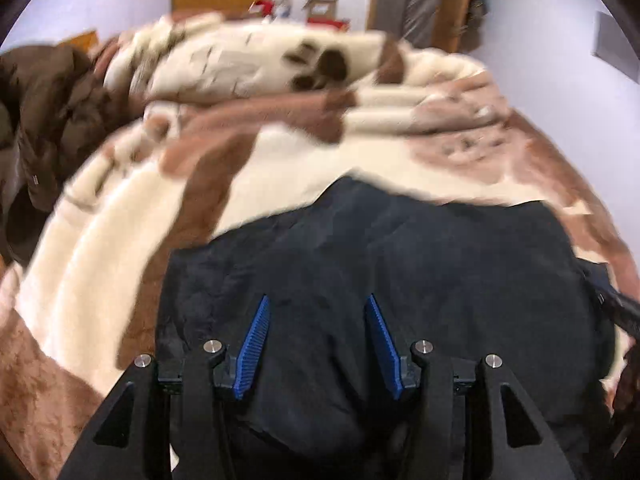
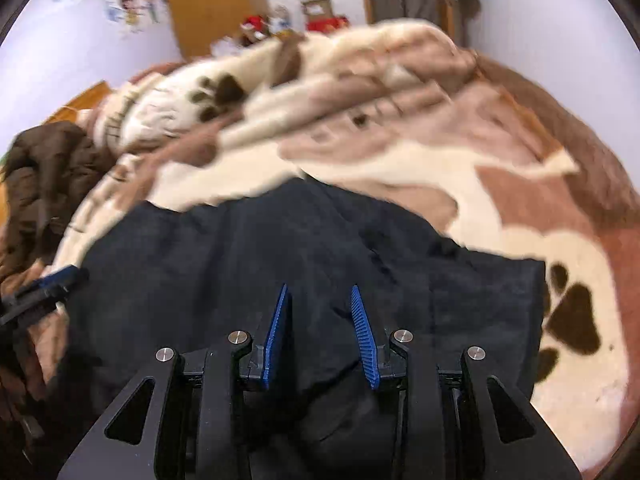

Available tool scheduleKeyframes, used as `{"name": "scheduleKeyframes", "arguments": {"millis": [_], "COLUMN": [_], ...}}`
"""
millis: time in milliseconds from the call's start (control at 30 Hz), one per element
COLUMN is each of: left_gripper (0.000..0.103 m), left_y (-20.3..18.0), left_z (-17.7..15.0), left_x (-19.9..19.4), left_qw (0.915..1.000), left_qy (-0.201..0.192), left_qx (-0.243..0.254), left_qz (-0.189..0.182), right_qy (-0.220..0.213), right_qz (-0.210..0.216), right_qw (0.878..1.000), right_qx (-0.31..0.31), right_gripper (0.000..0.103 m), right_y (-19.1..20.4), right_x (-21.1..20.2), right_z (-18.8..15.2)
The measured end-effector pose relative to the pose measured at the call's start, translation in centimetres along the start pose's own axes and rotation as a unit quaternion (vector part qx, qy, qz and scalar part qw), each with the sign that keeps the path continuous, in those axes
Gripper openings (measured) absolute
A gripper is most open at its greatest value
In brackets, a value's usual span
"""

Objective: Fold large clothes

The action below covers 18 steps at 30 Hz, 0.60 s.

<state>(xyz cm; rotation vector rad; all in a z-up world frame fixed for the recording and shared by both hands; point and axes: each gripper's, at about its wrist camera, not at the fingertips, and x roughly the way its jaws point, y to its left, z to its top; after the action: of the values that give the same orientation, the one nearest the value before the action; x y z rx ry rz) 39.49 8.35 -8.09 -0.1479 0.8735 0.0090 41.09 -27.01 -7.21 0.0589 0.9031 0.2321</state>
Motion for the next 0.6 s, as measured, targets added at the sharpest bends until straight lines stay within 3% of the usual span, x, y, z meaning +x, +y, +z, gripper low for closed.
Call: {"name": "scheduleKeyframes", "arguments": {"millis": [133, 233, 333, 433, 533, 600], "left_gripper": [0.055, 0.055, 0.054, 0.054, 0.055, 0.055], "left_y": [-0.1, -0.1, 0.2, 0.5, 0.8, 0.4], "left_z": [-1.4, -1.3, -1.3, -2.5, -3.6, -3.6], "left_x": [1.5, 0.9, -2.0, -3.6, -1.4, -1.2], "left_qw": [0.9999, 1.0000, 0.9999, 0.9994, 1.0000, 1.0000], "left_qy": [-0.012, -0.002, -0.014, -0.031, 0.002, 0.006], "left_qx": [0.010, 0.004, 0.002, 0.010, 0.001, 0.001], "left_qz": [0.001, 0.004, -0.010, -0.013, -0.008, 0.001], "right_qy": [-0.008, 0.004, -0.023, -0.048, 0.014, 0.020], "right_qz": [0.000, 0.006, 0.019, 0.003, -0.026, -0.032], "right_qw": [1.000, 1.000, 0.999, 0.999, 0.999, 0.999], "right_qx": [-0.005, 0.009, 0.012, 0.013, 0.015, 0.002], "right_gripper": [0.034, 0.034, 0.034, 0.034, 0.034, 0.034], "right_y": [-0.6, -0.8, -0.9, -1.8, -3.2, -3.1], "right_x": [1.4, 1.1, -2.8, -5.1, -2.2, -1.2], "right_z": [-1.9, -1.2, -0.6, -1.5, -2.9, -3.5]}}
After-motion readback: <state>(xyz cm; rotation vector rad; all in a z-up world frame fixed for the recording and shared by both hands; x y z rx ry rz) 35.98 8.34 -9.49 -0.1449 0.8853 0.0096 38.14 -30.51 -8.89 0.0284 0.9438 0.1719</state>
